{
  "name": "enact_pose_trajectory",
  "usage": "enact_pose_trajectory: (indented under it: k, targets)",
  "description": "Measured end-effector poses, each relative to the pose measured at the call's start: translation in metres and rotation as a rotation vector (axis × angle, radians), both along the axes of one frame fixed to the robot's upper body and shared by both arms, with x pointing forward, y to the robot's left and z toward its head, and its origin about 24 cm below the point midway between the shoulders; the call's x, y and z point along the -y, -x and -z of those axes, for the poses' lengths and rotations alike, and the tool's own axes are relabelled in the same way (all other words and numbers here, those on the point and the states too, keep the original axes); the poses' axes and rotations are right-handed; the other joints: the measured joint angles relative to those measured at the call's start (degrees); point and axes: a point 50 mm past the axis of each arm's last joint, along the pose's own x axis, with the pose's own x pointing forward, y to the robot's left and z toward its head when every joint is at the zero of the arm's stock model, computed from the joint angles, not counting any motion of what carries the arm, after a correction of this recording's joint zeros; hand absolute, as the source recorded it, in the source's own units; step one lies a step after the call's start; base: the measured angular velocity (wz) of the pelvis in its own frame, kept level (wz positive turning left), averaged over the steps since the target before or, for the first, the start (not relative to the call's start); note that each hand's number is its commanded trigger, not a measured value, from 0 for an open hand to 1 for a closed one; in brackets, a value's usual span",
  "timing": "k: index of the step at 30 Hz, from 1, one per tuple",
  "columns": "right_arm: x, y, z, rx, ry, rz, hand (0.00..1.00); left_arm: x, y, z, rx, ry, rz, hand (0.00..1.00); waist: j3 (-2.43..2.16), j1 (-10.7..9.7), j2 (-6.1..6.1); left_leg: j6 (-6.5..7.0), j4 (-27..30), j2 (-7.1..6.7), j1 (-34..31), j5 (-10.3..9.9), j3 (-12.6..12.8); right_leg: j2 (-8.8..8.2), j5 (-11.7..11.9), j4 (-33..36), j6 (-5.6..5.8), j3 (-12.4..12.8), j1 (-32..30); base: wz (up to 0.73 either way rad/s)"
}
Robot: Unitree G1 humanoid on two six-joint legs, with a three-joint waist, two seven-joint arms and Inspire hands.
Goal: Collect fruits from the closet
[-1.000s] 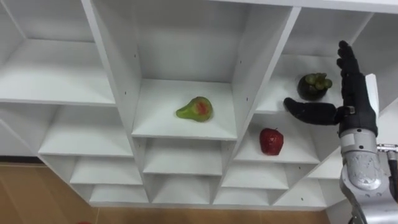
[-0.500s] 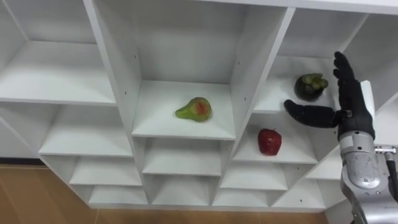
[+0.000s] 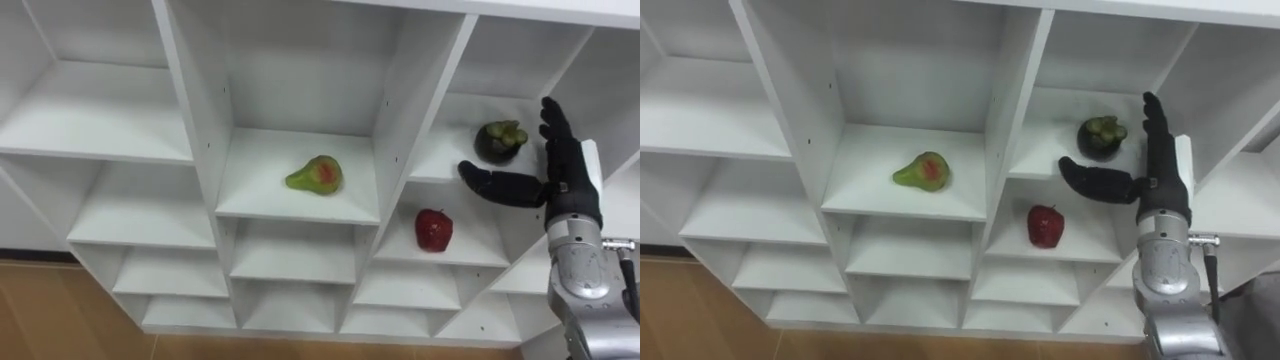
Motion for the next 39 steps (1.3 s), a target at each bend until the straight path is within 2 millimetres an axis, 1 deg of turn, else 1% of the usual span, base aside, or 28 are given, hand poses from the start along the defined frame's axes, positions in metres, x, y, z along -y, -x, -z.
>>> enact_pose_trajectory:
  k: [3,5,8,13,17,18,19,20,21,22,23,29,31,32,33,39]
  targets:
    - [0.000,0.000,0.000,-0.004,-0.001,-0.007,0.00,0.000,0.000,0.000,-0.002,-0.002,0.004,1.00,-0.28,0.0,0.16,-0.01,0.0,-0.03,0.0,0.0,0.0,-0.01,0.0,0.0,0.00,0.0,0.1,0.00]
    - [0.001,0.000,0.001,-0.011,-0.003,-0.010,0.00,0.000,0.000,0.000,-0.006,-0.008,0.022,1.00,-0.61,-0.1,0.26,-0.02,0.0,-0.03,0.1,0.0,-0.1,-0.01,0.0,0.0,0.00,-0.1,0.1,0.00]
    - [0.002,0.000,0.003,-0.018,-0.004,-0.006,0.00,0.000,-0.002,-0.001,0.002,-0.009,0.026,1.00,-0.61,0.0,0.29,-0.03,0.1,-0.04,0.2,0.0,-0.2,-0.02,0.0,0.0,0.00,-0.2,0.4,0.00]
    - [0.002,-0.007,0.004,-0.044,-0.011,-0.043,0.00,0.000,-0.003,0.000,-0.003,0.000,0.034,1.00,-0.47,-0.2,0.20,-0.04,0.3,-0.03,0.2,0.0,-0.3,-0.01,0.0,0.1,-0.01,-0.3,0.7,0.01]
    - [0.001,-0.007,0.006,-0.070,-0.006,-0.081,0.00,0.000,-0.002,0.000,-0.014,0.004,0.042,1.00,-0.06,-0.2,-0.63,-0.11,0.5,-0.08,0.0,0.1,-0.4,0.02,-0.1,-0.1,-0.04,-0.4,0.8,0.03]
    - [0.002,-0.007,0.006,-0.078,-0.006,-0.087,0.10,0.000,0.000,0.000,-0.024,0.003,0.041,1.00,-0.10,-0.2,-0.83,-0.11,0.6,-0.08,0.0,0.1,-0.4,0.02,-0.1,-0.1,-0.04,-0.4,0.8,0.00]
    - [0.002,-0.007,0.006,-0.081,-0.006,-0.090,0.29,-0.001,0.000,0.000,-0.029,0.003,0.040,1.00,-0.09,-0.2,-0.89,-0.10,0.6,-0.08,0.0,0.1,-0.4,0.02,-0.1,-0.1,-0.04,-0.3,0.8,0.00]
    - [0.003,-0.008,0.005,-0.085,-0.008,-0.094,0.71,-0.001,0.000,0.000,-0.032,0.002,0.039,1.00,-0.07,-0.2,-0.99,-0.10,0.7,-0.09,-0.1,0.1,-0.4,0.03,0.0,-0.1,-0.05,-0.4,0.8,0.00]
    - [0.003,-0.008,0.006,-0.086,-0.009,-0.095,0.76,-0.001,0.000,0.000,-0.031,0.001,0.039,1.00,-0.08,-0.2,-1.01,-0.10,0.8,-0.09,-0.2,0.1,-0.4,0.04,0.0,-0.2,-0.05,-0.4,0.8,0.00]
    - [0.004,-0.008,0.006,-0.091,-0.005,-0.095,0.98,-0.001,-0.001,-0.001,-0.030,0.000,0.039,1.00,-0.09,-0.2,-1.03,-0.10,0.8,-0.09,-0.2,0.1,-0.4,0.04,0.0,-0.2,-0.05,-0.3,0.8,0.00]
    - [0.004,-0.008,0.005,-0.090,0.008,-0.093,1.00,-0.001,-0.002,-0.001,-0.027,-0.002,0.040,1.00,-0.10,-0.2,-1.01,-0.10,0.8,-0.09,-0.2,0.1,-0.4,0.05,0.0,-0.2,-0.05,-0.3,0.8,0.00]
    - [0.015,-0.015,-0.002,-0.096,0.093,-0.083,1.00,-0.001,-0.005,-0.002,-0.016,-0.012,0.045,1.00,-0.21,-0.1,-0.87,-0.10,0.8,-0.06,-0.2,0.1,-0.4,0.11,0.0,-0.2,-0.06,-0.4,0.8,0.00]
    - [0.017,-0.016,-0.004,-0.096,0.107,-0.078,1.00,-0.001,-0.005,-0.002,-0.019,-0.015,0.044,1.00,-0.49,-0.1,-0.88,-0.11,0.9,-0.05,-0.2,0.1,-0.4,0.13,0.0,-0.4,-0.08,-0.4,0.8,0.00]
    - [0.018,-0.016,-0.004,-0.098,0.116,-0.074,1.00,-0.002,-0.004,-0.002,-0.020,-0.017,0.043,1.00,-0.74,-0.1,-0.88,-0.11,0.9,-0.05,-0.2,0.1,-0.4,0.16,0.0,-0.6,-0.11,-0.4,0.9,0.00]
    - [0.019,-0.017,-0.004,-0.100,0.123,-0.072,1.00,-0.002,-0.004,-0.002,-0.020,-0.021,0.042,1.00,-0.89,-0.1,-0.88,-0.11,0.9,-0.05,-0.1,0.1,-0.4,0.17,0.0,-0.7,-0.11,-0.4,1.0,0.00]
    - [0.020,-0.020,-0.005,-0.103,0.124,-0.066,1.00,-0.002,-0.006,-0.002,-0.014,-0.033,0.040,1.00,-0.90,0.0,-0.85,-0.14,0.7,0.01,0.1,0.1,-0.5,0.17,0.0,-0.8,-0.12,-0.8,1.3,0.01]
